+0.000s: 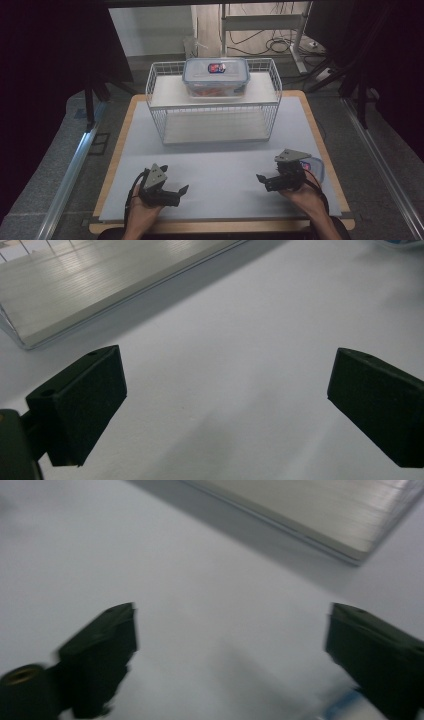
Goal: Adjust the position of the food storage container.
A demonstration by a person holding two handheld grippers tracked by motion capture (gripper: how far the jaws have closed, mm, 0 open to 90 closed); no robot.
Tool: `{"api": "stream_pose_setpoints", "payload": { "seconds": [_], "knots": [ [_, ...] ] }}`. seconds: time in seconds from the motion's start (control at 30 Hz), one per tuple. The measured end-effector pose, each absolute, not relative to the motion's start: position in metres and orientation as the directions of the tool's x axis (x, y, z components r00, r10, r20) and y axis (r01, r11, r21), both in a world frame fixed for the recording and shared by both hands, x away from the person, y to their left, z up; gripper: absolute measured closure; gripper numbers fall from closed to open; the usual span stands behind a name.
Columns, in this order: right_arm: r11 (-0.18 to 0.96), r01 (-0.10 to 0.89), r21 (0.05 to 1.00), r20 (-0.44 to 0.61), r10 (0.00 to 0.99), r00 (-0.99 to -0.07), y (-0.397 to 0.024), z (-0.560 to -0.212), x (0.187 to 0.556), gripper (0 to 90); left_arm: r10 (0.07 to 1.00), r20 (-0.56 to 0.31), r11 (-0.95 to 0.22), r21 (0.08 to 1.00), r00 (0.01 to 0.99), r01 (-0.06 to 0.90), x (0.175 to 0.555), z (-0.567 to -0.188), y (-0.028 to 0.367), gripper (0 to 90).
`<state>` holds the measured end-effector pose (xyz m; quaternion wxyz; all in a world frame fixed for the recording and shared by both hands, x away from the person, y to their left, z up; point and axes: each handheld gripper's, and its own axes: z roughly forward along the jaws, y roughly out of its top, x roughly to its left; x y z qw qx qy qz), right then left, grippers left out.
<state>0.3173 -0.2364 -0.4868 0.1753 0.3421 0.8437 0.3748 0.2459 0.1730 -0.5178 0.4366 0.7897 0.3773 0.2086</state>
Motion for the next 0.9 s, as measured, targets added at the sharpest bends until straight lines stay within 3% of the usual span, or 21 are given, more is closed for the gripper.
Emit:
{"api": "stream_pose_setpoints", "payload": {
  "seconds": [0.17,0.27,0.3,0.43,0.7,0.9],
  "knots": [
    [0.429,0.482,0.764,-0.023,0.765,-0.644,-0.254,-0.476,0.319,37.5,0.778,0.0,-0.334,0.847,0.628,0.414,0.246,-0.518,0.173,2.5],
    [0.408,0.485,0.773,-0.036,0.793,-0.608,-0.269,-0.468,0.319,60.7,0.778,-0.001,-0.333,0.848,0.628,0.413,0.246,-0.518,0.174,2.6],
    [0.408,0.485,0.773,-0.036,0.793,-0.608,-0.269,-0.468,0.319,60.7,0.778,-0.001,-0.333,0.847,0.628,0.414,0.246,-0.518,0.174,2.6],
    [0.411,0.496,0.765,-0.048,0.804,-0.593,-0.282,-0.466,0.321,77.0,0.778,-0.002,-0.332,0.847,0.628,0.414,0.246,-0.518,0.174,2.7],
    [0.405,0.527,0.747,-0.078,0.84,-0.536,-0.303,-0.463,0.325,89.2,0.78,0.001,-0.336,0.844,0.626,0.418,0.246,-0.518,0.175,2.8],
    [0.336,0.588,0.736,-0.081,0.906,-0.416,-0.336,-0.465,0.33,89.5,0.781,0.003,-0.336,0.845,0.624,0.416,0.246,-0.517,0.175,2.9]
  ]
}}
